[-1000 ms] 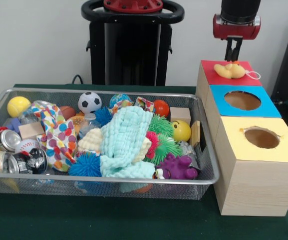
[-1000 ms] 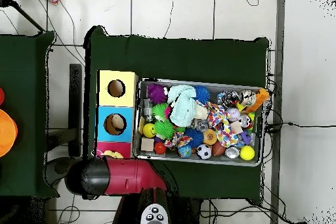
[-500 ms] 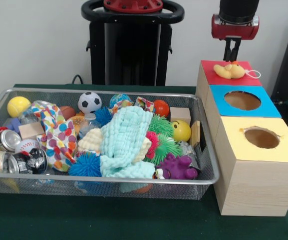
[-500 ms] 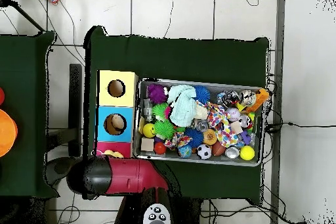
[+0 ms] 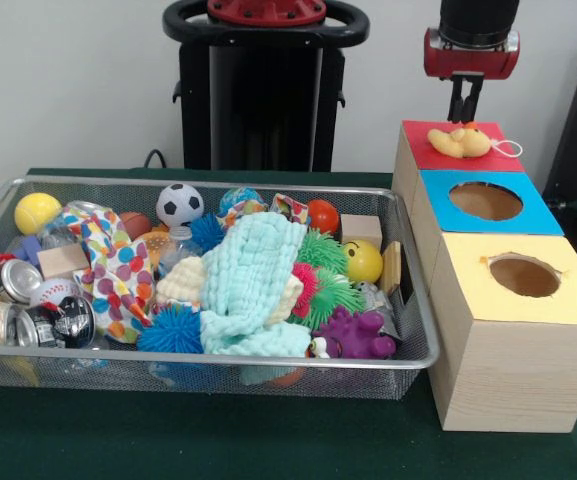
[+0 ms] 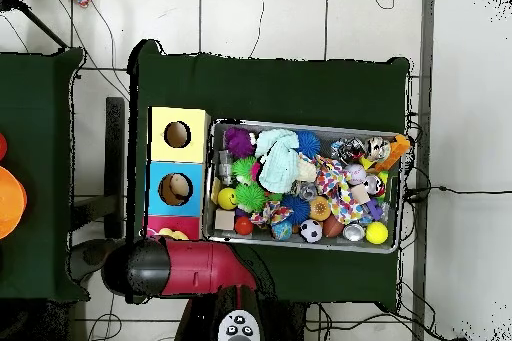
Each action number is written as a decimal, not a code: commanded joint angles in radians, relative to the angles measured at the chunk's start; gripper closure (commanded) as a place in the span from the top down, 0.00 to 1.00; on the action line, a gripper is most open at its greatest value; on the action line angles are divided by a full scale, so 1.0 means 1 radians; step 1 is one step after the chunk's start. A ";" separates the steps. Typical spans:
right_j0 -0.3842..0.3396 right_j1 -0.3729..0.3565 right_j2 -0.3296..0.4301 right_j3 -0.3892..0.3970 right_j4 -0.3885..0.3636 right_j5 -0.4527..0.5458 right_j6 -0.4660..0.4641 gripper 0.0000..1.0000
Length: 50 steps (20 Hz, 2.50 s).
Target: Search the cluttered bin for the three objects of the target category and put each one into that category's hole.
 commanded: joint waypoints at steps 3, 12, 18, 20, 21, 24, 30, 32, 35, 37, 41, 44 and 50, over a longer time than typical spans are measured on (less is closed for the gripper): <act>-0.019 -0.027 0.033 -0.081 -0.019 0.079 0.092 0.00; -0.022 -0.057 0.026 -0.079 -0.025 0.147 0.085 0.00; -0.028 -0.065 0.030 -0.081 -0.025 0.159 0.082 0.00; -0.032 -0.066 0.033 -0.084 -0.025 0.160 0.078 0.00; -0.034 -0.067 0.035 -0.085 -0.023 0.157 0.078 0.00; -0.042 -0.065 0.042 -0.089 -0.019 0.144 0.072 0.00; -0.044 -0.052 0.049 -0.097 -0.016 0.106 0.076 0.00; -0.038 -0.046 0.045 -0.103 -0.018 0.092 0.085 0.00; -0.037 -0.033 0.048 -0.106 -0.018 0.048 0.088 0.00; -0.039 -0.019 0.052 -0.114 -0.020 0.014 0.087 0.00; -0.029 -0.006 0.047 -0.120 -0.027 -0.015 0.098 0.00; -0.022 -0.003 0.042 -0.122 -0.029 -0.019 0.106 0.00; -0.013 0.004 0.028 -0.131 -0.041 -0.014 0.105 0.00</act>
